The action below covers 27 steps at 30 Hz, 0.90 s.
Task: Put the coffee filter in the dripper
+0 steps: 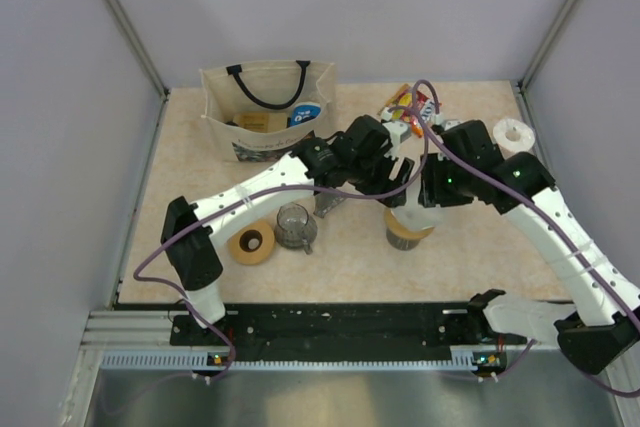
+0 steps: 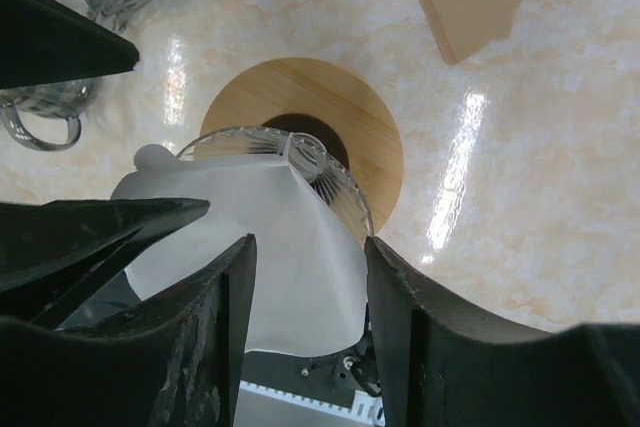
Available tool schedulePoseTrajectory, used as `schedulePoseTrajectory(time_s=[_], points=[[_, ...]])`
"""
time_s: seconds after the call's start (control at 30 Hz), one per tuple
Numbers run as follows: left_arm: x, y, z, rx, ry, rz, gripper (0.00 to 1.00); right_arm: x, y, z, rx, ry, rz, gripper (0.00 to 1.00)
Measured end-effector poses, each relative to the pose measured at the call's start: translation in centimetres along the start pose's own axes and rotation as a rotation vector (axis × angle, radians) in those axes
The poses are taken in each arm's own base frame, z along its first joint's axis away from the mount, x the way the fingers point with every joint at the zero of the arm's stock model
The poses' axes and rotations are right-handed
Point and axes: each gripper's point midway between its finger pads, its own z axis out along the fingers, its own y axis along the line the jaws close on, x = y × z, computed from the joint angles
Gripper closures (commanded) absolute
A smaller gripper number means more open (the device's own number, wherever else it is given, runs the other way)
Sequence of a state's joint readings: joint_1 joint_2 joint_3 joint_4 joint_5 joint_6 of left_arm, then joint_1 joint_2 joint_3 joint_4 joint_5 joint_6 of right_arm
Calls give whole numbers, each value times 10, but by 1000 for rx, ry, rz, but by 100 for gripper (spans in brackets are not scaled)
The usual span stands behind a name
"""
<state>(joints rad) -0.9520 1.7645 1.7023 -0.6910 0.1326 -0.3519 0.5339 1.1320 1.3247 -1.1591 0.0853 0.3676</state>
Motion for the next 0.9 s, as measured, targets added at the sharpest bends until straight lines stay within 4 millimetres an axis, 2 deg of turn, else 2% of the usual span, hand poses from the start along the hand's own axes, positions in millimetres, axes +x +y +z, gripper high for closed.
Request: schedulePoseTrajectory(time_s=[0.17, 0.33, 0.53, 0.9], points=[[1, 3, 7, -10, 11, 1, 18, -14, 2, -13, -20, -77, 7, 50], [2, 5, 8, -24, 14, 2, 18, -16, -2, -17, -7, -102, 2, 48], [-4, 4, 10, -25, 5, 5, 18, -15, -9, -4, 21, -103, -4, 48], [4, 18, 27, -69, 41, -5, 18, -11, -15, 19, 37, -77, -2, 48]])
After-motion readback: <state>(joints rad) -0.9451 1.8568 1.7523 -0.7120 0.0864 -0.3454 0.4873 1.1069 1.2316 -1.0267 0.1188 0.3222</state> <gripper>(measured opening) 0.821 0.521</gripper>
